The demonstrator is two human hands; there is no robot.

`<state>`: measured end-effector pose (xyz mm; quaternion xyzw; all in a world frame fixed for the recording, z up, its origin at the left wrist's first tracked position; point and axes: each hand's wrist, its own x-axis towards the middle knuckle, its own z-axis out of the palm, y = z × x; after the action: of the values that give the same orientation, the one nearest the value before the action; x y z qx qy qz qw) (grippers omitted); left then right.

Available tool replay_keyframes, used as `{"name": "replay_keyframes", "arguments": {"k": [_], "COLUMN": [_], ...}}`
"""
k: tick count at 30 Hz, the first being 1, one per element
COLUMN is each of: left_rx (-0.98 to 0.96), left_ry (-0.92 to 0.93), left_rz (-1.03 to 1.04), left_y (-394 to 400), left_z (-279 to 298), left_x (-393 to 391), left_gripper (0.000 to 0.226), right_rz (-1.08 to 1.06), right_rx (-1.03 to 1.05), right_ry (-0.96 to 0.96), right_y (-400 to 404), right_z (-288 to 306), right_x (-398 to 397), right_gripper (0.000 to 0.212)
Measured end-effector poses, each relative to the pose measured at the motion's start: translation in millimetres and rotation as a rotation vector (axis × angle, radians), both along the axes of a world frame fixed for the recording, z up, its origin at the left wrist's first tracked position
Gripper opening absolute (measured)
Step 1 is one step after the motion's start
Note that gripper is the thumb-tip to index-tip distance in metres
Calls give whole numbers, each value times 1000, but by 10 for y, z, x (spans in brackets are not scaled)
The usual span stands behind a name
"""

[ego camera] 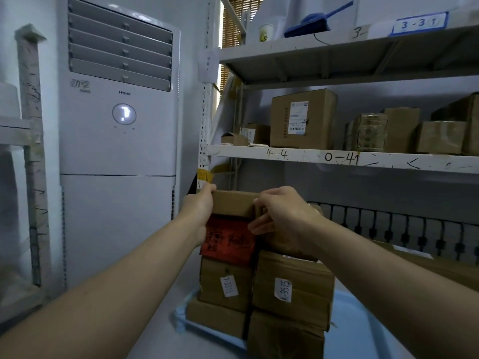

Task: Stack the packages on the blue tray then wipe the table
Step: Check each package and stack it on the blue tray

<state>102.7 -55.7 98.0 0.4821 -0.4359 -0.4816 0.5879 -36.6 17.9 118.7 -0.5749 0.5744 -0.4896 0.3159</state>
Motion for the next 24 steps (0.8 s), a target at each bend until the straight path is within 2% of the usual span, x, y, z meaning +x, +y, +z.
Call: {"name": "replay_keyframes", "arguments": {"k": [2,4,8,10,12,13,15,17,20,24], "left_rx": [13,34,47,31,-4,-53,-232,-464,-706,-935], "left_ry": [-58,-72,-5,17,-42,-125,-265,-329,-340,-371], "left_rz": [32,17,-49,-48,52,162,381,437,278,58], "left_y": [-31,-14,66,71,24,27,169,422,736,1172], "left_z": [-64,-105,-147,-166,-219,-240,-229,-206,-272,-503], "left_x": [-16,-45,-87,-70,-80,-100,-203,-364,-667,-1218], "left_gripper": [56,58,37,51,83,85,62,42,26,19], "right_rz": [11,16,18,11,-3,-10,-24,-37,-63,-129], "right_rx": [-13,-24,-45,-99,-173,-208,-258,-290,-305,-279], "right_ry": [-1,16,5,-30,-90,-111,-122,-137,-193,-226], "right_y": [4,9,22,54,111,150,244,369,592,913], "right_z": [-18,-43,-125,-152,-173,-185,-219,-297,-474,-822], "right_x": [-18,-31,-95,-144,-205,-242,-325,-436,-662,-1095], "right_gripper": [45,47,49,45,38,34,29,29,29,34]}}
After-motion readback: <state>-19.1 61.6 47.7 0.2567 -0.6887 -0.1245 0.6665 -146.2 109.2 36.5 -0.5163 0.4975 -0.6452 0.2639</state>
